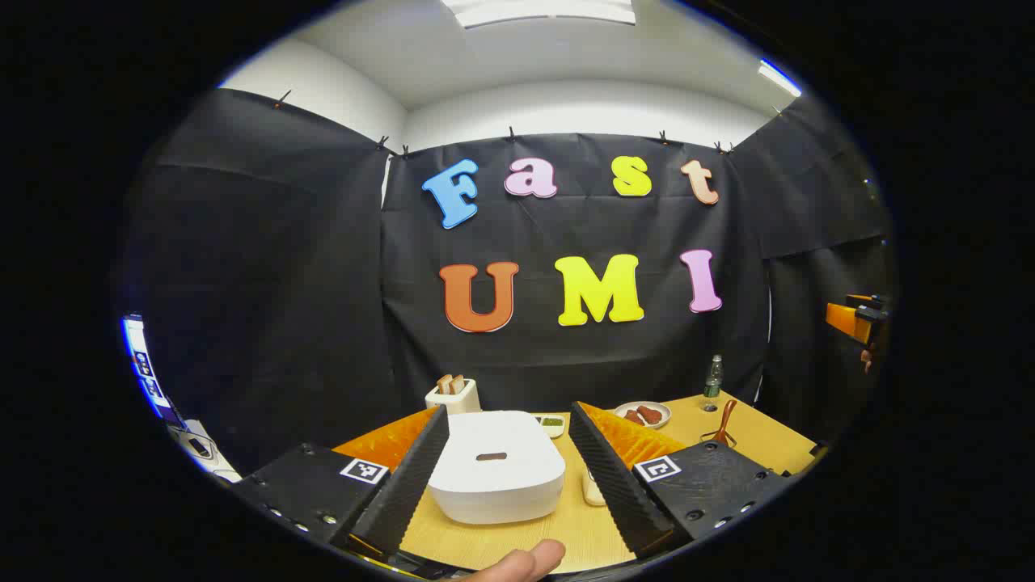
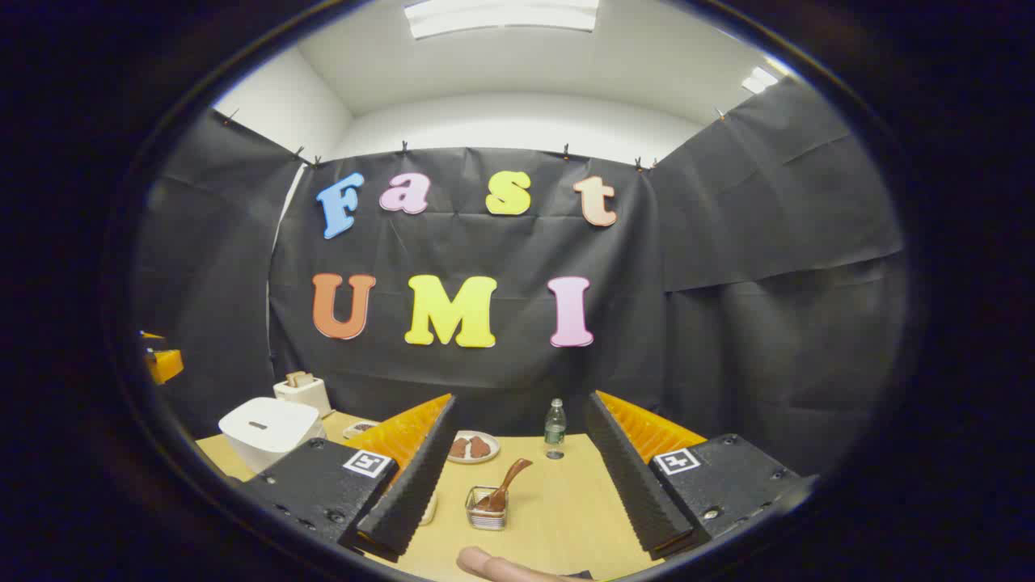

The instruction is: Close the left gripper, press the button to open the rice cooker; take a wooden spoon from the chopstick holder with the right hand, scoop a spoonful of rice and pour it into the rice cooker, then put the wooden spoon back into the chopstick holder.

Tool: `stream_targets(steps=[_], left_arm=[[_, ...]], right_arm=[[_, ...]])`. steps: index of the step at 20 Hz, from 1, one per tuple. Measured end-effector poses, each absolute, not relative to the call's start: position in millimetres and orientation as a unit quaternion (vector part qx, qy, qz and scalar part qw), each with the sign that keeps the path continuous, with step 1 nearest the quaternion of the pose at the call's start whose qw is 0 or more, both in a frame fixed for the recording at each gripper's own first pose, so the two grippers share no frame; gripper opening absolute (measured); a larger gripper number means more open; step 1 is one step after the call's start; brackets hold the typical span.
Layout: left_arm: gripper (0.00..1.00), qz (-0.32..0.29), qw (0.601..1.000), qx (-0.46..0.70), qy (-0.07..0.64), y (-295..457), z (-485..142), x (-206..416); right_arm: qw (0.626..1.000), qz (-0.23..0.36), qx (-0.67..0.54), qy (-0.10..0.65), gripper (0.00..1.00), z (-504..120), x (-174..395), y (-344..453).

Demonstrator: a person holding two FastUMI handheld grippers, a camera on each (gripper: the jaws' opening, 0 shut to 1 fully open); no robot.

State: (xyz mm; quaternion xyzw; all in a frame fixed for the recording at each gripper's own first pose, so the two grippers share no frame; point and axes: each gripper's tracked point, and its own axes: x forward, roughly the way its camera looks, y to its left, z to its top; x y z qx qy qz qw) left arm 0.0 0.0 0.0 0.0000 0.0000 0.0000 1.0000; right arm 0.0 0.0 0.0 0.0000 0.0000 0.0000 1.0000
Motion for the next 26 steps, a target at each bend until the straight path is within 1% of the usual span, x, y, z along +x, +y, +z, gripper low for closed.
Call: stream_targets(steps=[3, 4, 9, 11, 14, 19, 20, 21, 22, 23, 24, 25, 26], left_arm=[[0.95, -0.003, 1.000, -0.009, 0.002, -4, 0, 2], [0.95, -0.004, 1.000, -0.009, 0.003, -4, 0, 3], [0.95, 0.002, 1.000, -0.001, 0.006, -7, -2, 9], [0.95, 0.008, 1.000, 0.011, 0.011, -6, -6, 12], [0.95, 0.010, 0.999, 0.019, 0.024, -8, -19, 23], [0.96, 0.004, 0.999, -0.008, 0.045, -12, -33, 40], [0.96, -0.001, 0.999, -0.013, 0.049, -13, -34, 42], [0.88, -0.005, 0.999, -0.016, 0.048, -14, -33, 45], [0.83, -0.010, 0.999, -0.019, 0.047, -13, -31, 47], [0.75, -0.012, 0.999, -0.019, 0.043, -13, -28, 48], [0.71, -0.014, 0.999, -0.021, 0.040, -13, -26, 50], [0.61, -0.018, 0.999, -0.023, 0.039, -13, -25, 52], [0.43, -0.020, 0.999, -0.025, 0.038, -14, -24, 55]], right_arm=[[1.000, -0.011, 0.002, 0.004, 1.00, -2, 2, -10], [1.000, -0.014, 0.002, 0.003, 0.99, -2, 2, -12], [1.000, -0.013, 0.004, 0.007, 1.00, -7, 4, -14], [1.000, -0.014, 0.005, 0.008, 0.99, -8, 6, -16], [1.000, -0.014, 0.010, 0.011, 1.00, -14, 7, -19], [1.000, -0.014, 0.014, 0.015, 1.00, -24, 14, -26], [1.000, -0.017, 0.014, 0.017, 0.99, -27, 16, -29], [1.000, -0.018, 0.014, 0.019, 0.99, -29, 18, -32], [0.999, -0.020, 0.014, 0.022, 0.99, -31, 20, -33], [0.999, -0.023, 0.016, 0.024, 1.00, -33, 22, -36], [0.999, -0.024, 0.018, 0.026, 1.00, -35, 23, -39], [0.999, -0.025, 0.019, 0.028, 1.00, -37, 24, -40], [0.999, -0.025, 0.020, 0.030, 1.00, -39, 25, -41]])
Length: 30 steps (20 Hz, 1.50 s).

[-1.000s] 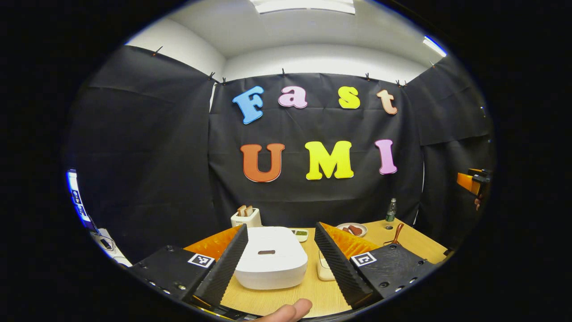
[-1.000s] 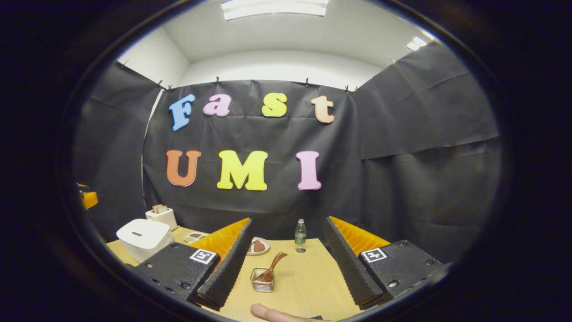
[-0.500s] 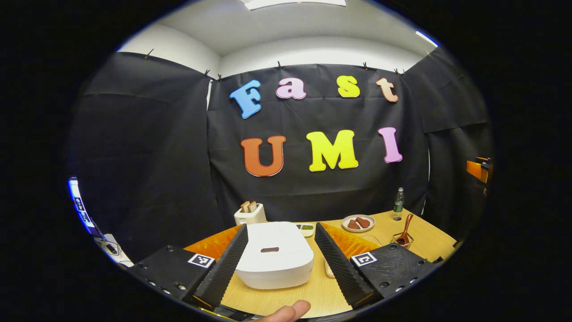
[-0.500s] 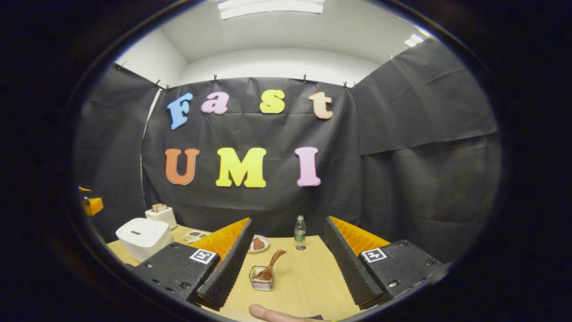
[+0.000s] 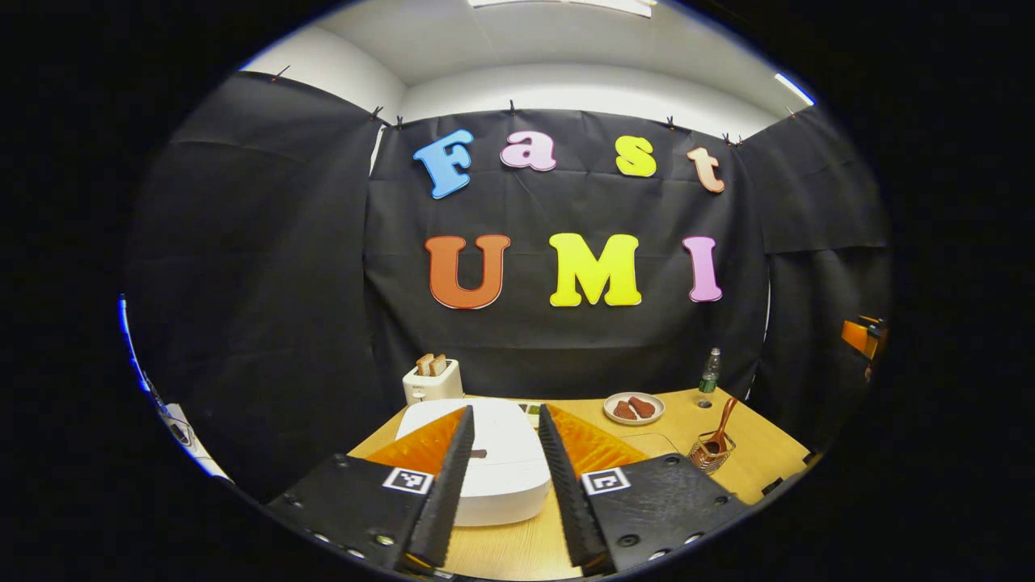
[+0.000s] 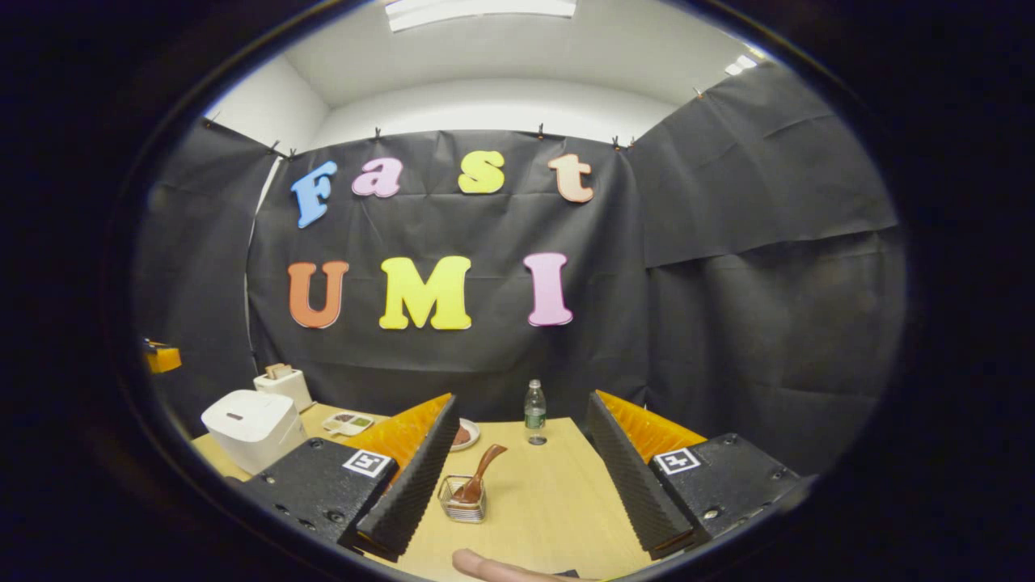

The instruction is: Close the left gripper, press the button to open the rice cooker; take a wooden spoon from the chopstick holder with the right hand, scoop a spoonful of rice and pour it into the rice cooker, then put the wooden spoon back into the chopstick holder.

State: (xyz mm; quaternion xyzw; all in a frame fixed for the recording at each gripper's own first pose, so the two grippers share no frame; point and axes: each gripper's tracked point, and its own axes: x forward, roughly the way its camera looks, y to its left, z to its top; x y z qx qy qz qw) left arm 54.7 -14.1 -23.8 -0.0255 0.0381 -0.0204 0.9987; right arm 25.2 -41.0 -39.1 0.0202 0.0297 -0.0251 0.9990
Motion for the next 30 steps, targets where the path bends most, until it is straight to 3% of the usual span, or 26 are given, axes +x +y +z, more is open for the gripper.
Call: stream_targets(steps=[3, 8, 10, 22, 30], left_arm=[[0.30, -0.040, 0.998, -0.012, 0.056, -23, -32, 57], [0.30, -0.035, 0.997, 0.035, 0.067, -19, -48, 69], [0.00, -0.030, 0.996, 0.022, 0.083, -17, -57, 79], [0.00, 0.020, 0.976, -0.014, 0.219, 21, -145, 143], [0.00, 0.022, 0.970, -0.027, 0.239, 23, -172, 171]], right_arm=[[0.999, -0.026, 0.021, 0.033, 1.00, -42, 27, -45], [0.999, -0.033, 0.022, 0.033, 1.00, -46, 30, -52], [0.999, -0.031, 0.025, 0.034, 1.00, -50, 31, -53], [0.997, -0.042, 0.030, 0.053, 1.00, -80, 49, -75], [0.996, -0.047, 0.033, 0.074, 1.00, -105, 60, -84]])
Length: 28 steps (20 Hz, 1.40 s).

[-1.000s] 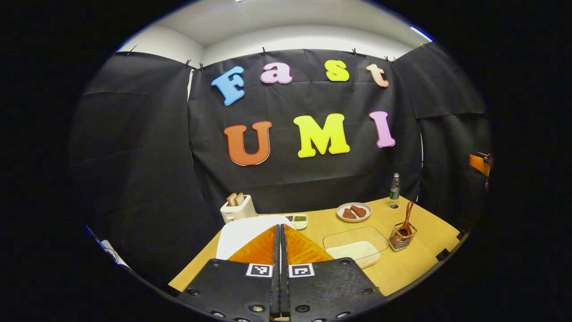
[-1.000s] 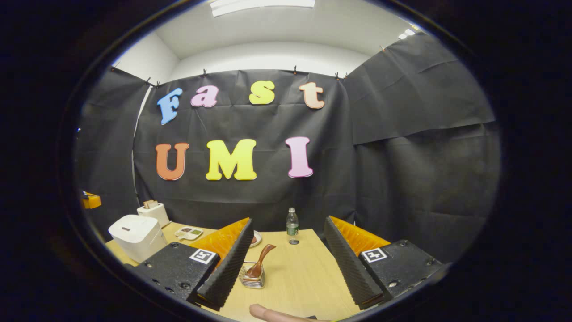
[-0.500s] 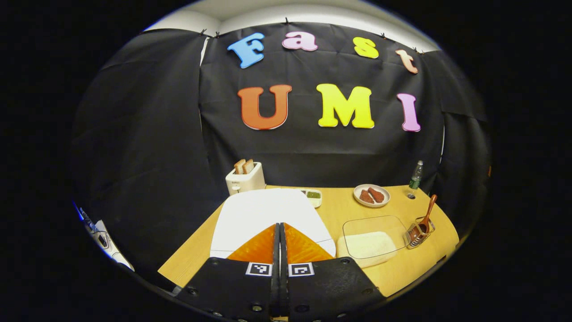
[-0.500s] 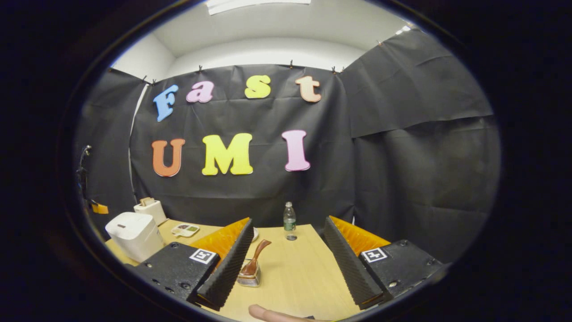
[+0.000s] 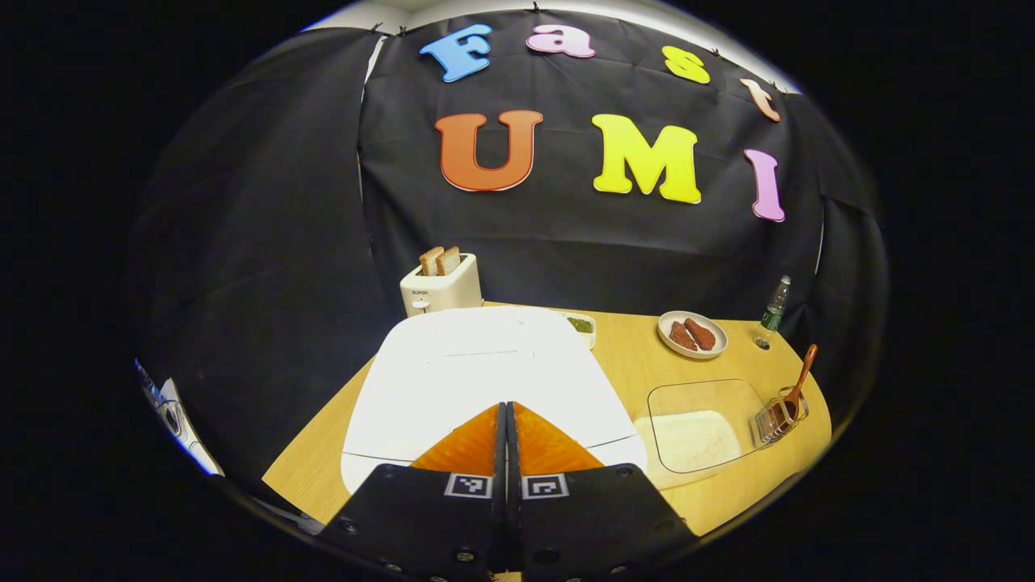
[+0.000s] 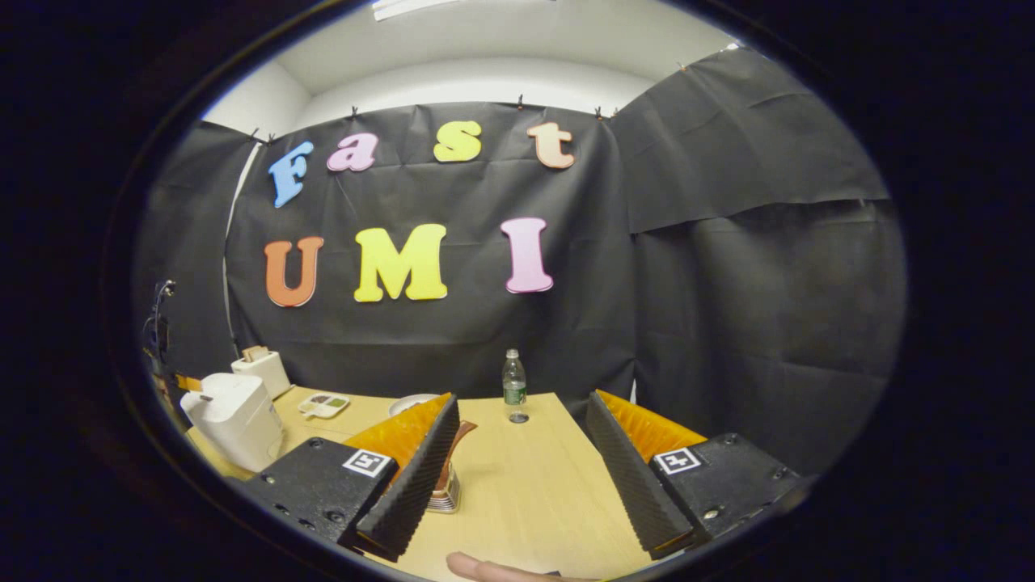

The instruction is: Close the left gripper, press the button to open the rice cooker; take a wooden spoon from the chopstick holder with the right hand, scoop a spoonful of rice and pour it into the rice cooker, then put the wooden spoon back into the chopstick holder.

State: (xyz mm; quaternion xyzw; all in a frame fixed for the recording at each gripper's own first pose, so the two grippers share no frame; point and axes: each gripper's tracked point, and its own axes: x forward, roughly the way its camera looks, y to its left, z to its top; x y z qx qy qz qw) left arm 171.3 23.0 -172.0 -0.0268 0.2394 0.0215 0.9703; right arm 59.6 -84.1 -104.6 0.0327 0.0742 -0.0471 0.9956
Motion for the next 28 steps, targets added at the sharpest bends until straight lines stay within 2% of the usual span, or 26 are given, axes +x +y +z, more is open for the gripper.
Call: stream_targets(steps=[7, 11, 16, 24, 26, 27, 28], left_arm=[[0.00, 0.024, 0.965, -0.019, 0.260, 23, -195, 173], [0.00, 0.021, 0.957, -0.058, 0.284, 24, -201, 172], [0.00, 0.020, 0.961, -0.055, 0.271, 24, -198, 171], [0.00, 0.043, 0.977, -0.073, 0.195, 36, -127, 170], [0.01, 0.050, 0.975, -0.087, 0.197, 39, -116, 158], [0.02, 0.054, 0.976, -0.086, 0.192, 41, -111, 152], [0.09, 0.055, 0.978, -0.082, 0.185, 41, -107, 149]], right_arm=[[0.993, -0.061, 0.043, 0.095, 1.00, -123, 66, -100], [0.991, -0.064, 0.046, 0.106, 1.00, -134, 70, -104], [0.991, -0.059, 0.041, 0.116, 1.00, -143, 71, -98], [0.990, -0.051, 0.022, 0.126, 0.99, -151, 70, -88], [0.991, -0.048, 0.019, 0.126, 1.00, -149, 70, -83], [0.991, -0.046, 0.017, 0.125, 1.00, -148, 70, -80], [0.991, -0.044, 0.015, 0.123, 1.00, -149, 70, -77]])
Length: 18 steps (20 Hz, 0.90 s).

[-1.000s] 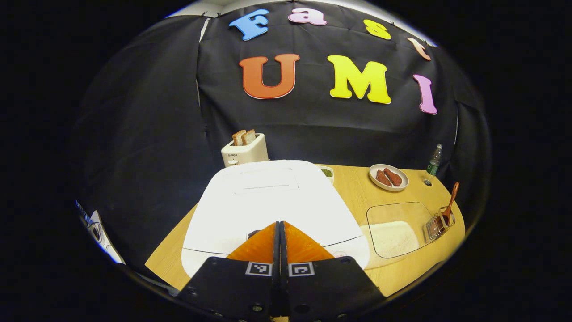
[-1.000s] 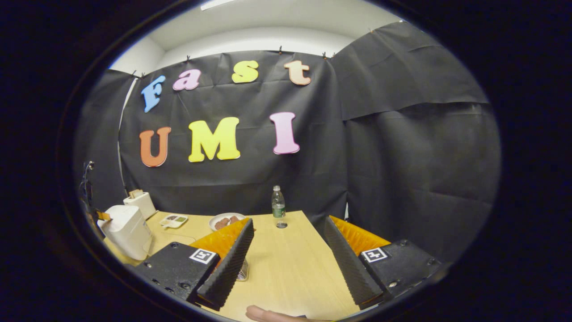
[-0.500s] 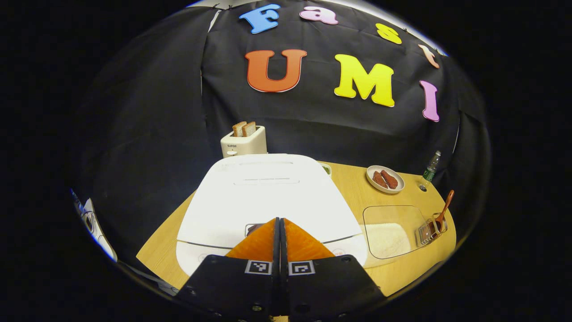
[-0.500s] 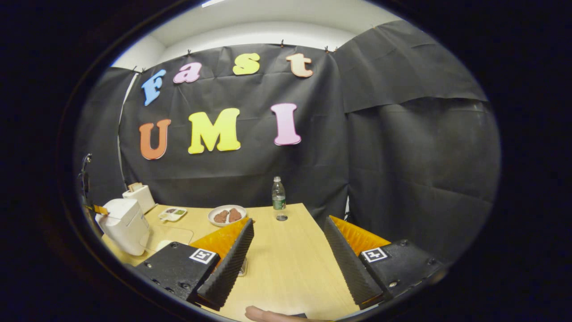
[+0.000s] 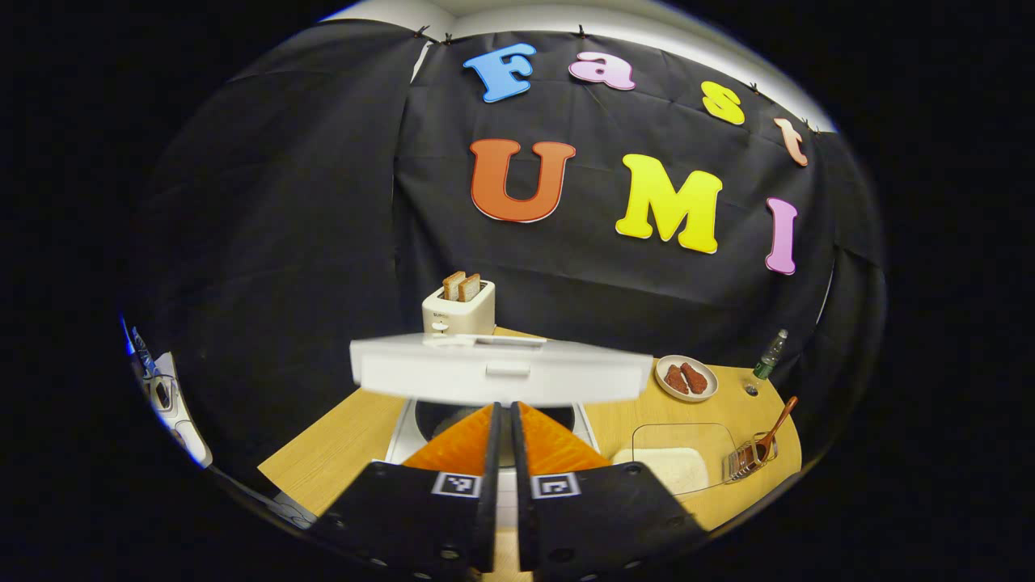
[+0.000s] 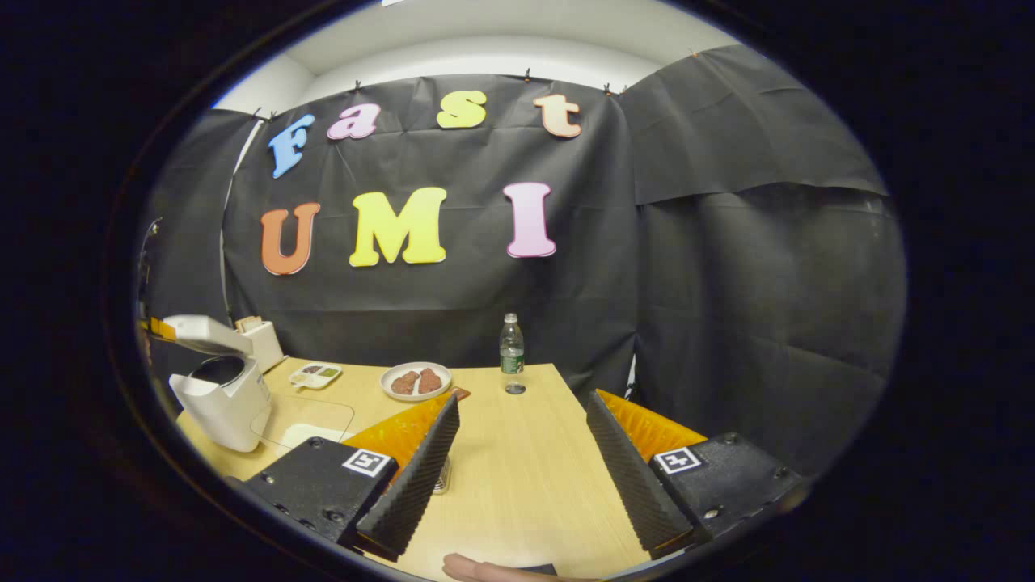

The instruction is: Close the left gripper, press the button to open the rice cooker; take a wooden spoon from the chopstick holder with the right hand, scoop a spoonful of rice and pour it into the rice cooker, then put the wooden spoon back into the chopstick holder.

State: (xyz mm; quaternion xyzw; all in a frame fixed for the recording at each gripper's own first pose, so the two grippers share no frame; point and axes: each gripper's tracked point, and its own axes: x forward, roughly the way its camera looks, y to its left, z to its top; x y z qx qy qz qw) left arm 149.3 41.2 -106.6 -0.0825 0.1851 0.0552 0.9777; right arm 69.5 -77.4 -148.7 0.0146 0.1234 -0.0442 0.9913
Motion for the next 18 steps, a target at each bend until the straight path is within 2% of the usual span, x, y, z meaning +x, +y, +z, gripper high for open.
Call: stream_targets(steps=[1, 2, 4, 5, 6, 7, 9, 11, 18], left_arm=[[0.37, 0.052, 0.980, -0.078, 0.178, 39, -101, 143], [0.43, 0.054, 0.981, -0.072, 0.173, 38, -95, 138], [0.46, 0.051, 0.982, -0.066, 0.168, 34, -88, 122], [0.57, 0.043, 0.984, -0.064, 0.160, 27, -83, 114], [0.80, 0.037, 0.986, -0.064, 0.149, 23, -77, 107], [0.91, 0.026, 0.988, -0.068, 0.140, 16, -71, 101], [0.90, 0.017, 0.990, -0.066, 0.127, 6, -62, 85], [0.94, 0.008, 0.993, -0.055, 0.105, -3, -50, 68], [0.93, 0.013, 0.998, -0.036, 0.046, -14, -34, 14]], right_arm=[[0.991, -0.042, 0.012, 0.124, 0.99, -149, 69, -75], [0.991, -0.040, 0.010, 0.126, 0.99, -151, 70, -72], [0.991, -0.036, 0.004, 0.130, 0.99, -155, 70, -66], [0.991, -0.035, 0.003, 0.131, 0.99, -157, 71, -63], [0.991, -0.033, 0.002, 0.132, 0.99, -158, 72, -60], [0.991, -0.031, 0.002, 0.133, 0.99, -160, 73, -56], [0.990, -0.019, 0.006, 0.136, 1.00, -164, 78, -45], [0.990, -0.006, 0.008, 0.140, 1.00, -172, 86, -33], [0.988, 0.024, 0.032, 0.149, 1.00, -203, 122, -5]])
